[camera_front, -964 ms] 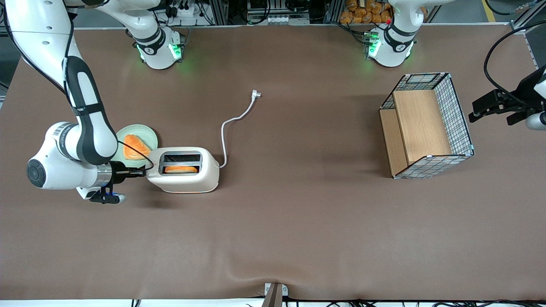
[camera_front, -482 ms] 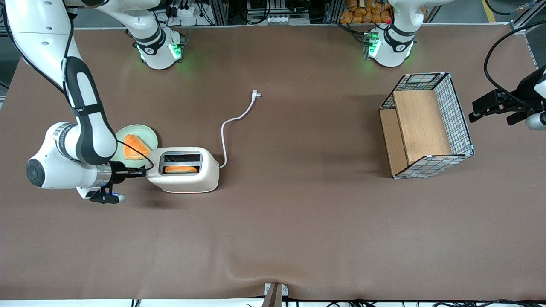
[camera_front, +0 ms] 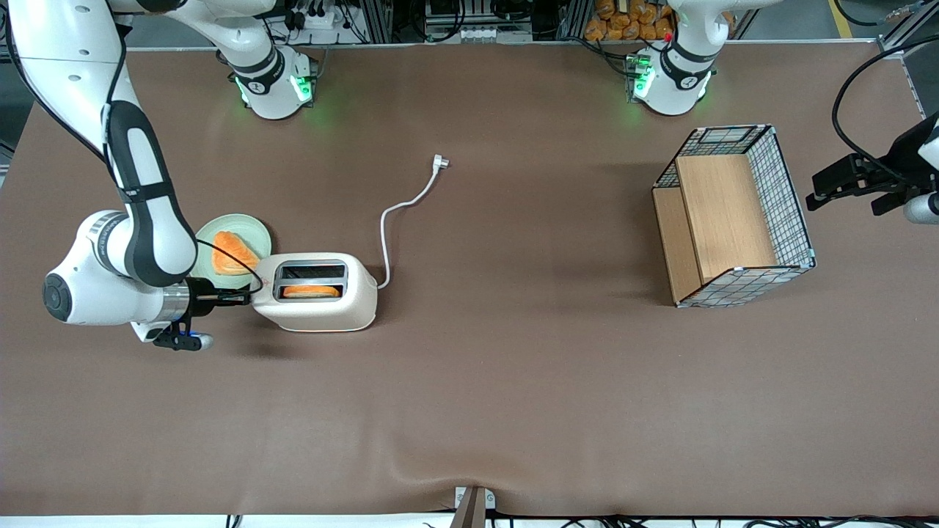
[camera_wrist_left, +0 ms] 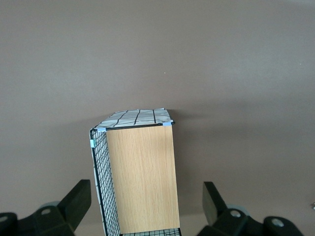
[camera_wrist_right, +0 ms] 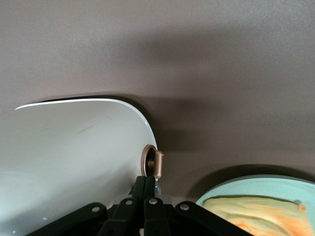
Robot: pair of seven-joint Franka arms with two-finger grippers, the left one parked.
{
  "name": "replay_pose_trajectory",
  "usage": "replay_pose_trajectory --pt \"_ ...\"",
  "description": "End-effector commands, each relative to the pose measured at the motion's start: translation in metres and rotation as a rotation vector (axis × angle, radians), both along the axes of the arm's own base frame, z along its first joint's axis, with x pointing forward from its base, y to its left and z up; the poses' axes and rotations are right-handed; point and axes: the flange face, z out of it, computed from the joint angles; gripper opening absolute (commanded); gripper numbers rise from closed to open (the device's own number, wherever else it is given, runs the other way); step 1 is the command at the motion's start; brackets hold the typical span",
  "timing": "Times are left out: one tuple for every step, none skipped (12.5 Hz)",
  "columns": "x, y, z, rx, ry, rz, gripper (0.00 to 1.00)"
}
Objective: Press toaster button with right arm
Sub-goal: 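Lift the right gripper off the lever and back away from the toaster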
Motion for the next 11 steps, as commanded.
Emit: replay_pose_trajectory --pt "-0.003 0.037 -0.054 0.048 0.015 0.001 0.00" --pt "-0.001 0.036 -0.048 0.052 0.014 0.002 0.00" --pt "-0.001 0.035 -0.043 0.054 0.013 0.003 0.00" --pt "0.002 0.037 -0.034 0.061 0.013 0.011 0.00" --pt "0.004 0.039 -0.022 0.068 0.018 0.021 0.00" --pt "0.007 0.036 -0.013 0.073 0.019 0.022 0.00" --pt "0.010 0.035 -0.003 0.075 0.008 0.024 0.00" --pt "0.011 0.034 0.002 0.073 0.000 0.026 0.00" --pt "0.013 0.032 0.011 0.071 -0.015 0.025 0.00" --pt "0.014 0.033 0.018 0.073 -0.010 0.031 0.00" --pt "0.019 0.032 0.032 0.071 -0.005 0.053 0.00"
